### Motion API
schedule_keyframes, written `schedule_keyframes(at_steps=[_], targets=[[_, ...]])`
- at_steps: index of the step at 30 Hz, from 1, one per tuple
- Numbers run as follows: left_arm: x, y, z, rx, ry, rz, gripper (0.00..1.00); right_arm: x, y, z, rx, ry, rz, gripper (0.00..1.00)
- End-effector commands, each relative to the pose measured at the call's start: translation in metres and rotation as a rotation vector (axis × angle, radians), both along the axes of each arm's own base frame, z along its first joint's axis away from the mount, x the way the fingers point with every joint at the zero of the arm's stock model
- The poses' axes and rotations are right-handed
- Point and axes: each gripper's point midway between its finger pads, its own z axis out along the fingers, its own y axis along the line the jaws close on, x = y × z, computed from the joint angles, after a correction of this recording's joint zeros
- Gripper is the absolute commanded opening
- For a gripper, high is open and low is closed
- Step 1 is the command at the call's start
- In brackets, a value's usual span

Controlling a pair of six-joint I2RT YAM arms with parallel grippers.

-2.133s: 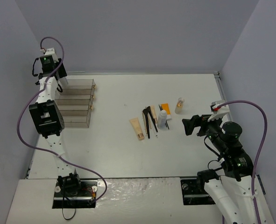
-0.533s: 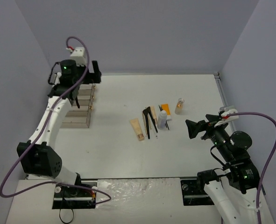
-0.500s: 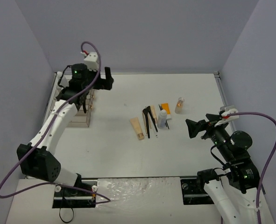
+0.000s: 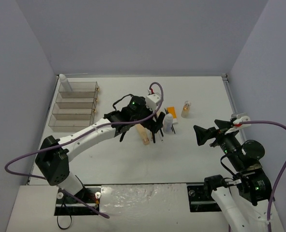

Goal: Organize the makeup

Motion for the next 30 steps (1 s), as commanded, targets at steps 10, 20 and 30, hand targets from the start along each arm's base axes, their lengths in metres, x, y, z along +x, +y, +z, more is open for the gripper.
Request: schedule_keyframes(at_steps=[10, 20, 30], targets=[[0.039, -0.08, 0.017, -0.079, -0.142, 0.019, 0.97, -0.011, 0.002, 0.036, 0.054, -0.097, 0.019, 1.0], [0.053, -0.102, -0.001, -0.08, -0.126, 0.009, 0.96, -0.011, 0.001, 0.035, 0.049, -0.094, 0.013, 1.0], [0.055, -0.107, -0.015, -0.071, -0.113, 0.002, 0.74, -0.014, 0.001, 0.033, 0.057, -0.097, 0.015, 1.0]])
